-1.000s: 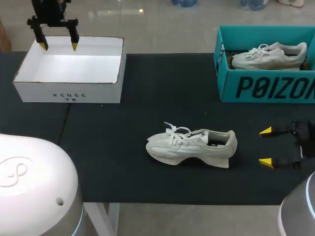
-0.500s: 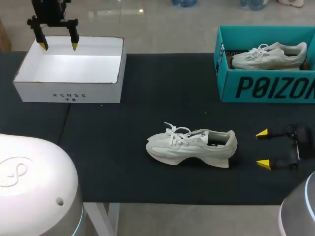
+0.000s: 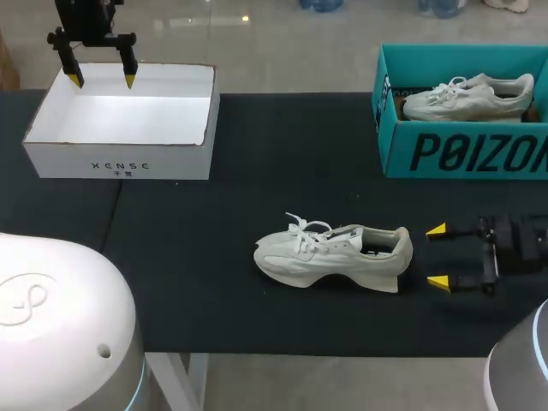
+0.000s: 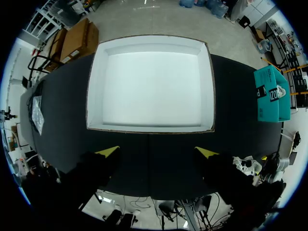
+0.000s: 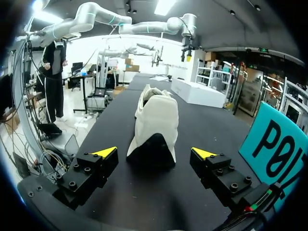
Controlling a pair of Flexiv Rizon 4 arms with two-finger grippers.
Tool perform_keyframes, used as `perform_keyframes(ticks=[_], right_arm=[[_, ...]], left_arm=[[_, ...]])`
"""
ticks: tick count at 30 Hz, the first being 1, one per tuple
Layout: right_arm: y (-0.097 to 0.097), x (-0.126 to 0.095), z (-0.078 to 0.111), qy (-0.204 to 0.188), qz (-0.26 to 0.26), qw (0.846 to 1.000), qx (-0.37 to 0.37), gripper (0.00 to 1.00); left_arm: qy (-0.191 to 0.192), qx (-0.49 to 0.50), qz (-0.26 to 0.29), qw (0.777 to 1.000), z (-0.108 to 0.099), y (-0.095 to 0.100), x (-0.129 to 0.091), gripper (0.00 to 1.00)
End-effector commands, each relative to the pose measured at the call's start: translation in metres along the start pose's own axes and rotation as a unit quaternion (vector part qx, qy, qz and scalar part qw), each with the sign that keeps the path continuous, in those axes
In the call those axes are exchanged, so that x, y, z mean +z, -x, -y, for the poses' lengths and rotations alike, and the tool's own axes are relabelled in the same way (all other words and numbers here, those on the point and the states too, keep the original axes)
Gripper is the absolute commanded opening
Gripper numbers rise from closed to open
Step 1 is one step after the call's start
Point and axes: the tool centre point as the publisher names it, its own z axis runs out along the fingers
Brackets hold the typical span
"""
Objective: Take the shoe out of the shoebox, open the shoe tongue, remove and reinsert the insole, then place the shoe into the shoebox
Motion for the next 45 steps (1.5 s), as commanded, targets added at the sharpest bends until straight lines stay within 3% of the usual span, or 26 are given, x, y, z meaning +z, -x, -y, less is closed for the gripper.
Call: perform_keyframes(ticks=[1,11,25,45], right_arm=[[0.010,0.015,0.010,0.009,-0.008,1.000,0.002,1.00],[0.013,0.041,0.005,0.036,-0.011,0.999,0.005,1.00],[-0.003,0.055,0.000,0.054,-0.009,0.998,0.017,1.00],[0.007,0.076,0.005,0.064,-0.024,0.997,0.024,1.00]], left_arm=[[0.000,0.000,0.000,1.000,0.000,0.000,0.000,1.00],[0.000,0.000,0.000,1.000,0.000,0.000,0.000,1.00],[0.000,0.000,0.000,1.000,0.000,0.000,0.000,1.00],[0.000,0.000,0.000,1.000,0.000,0.000,0.000,1.00]])
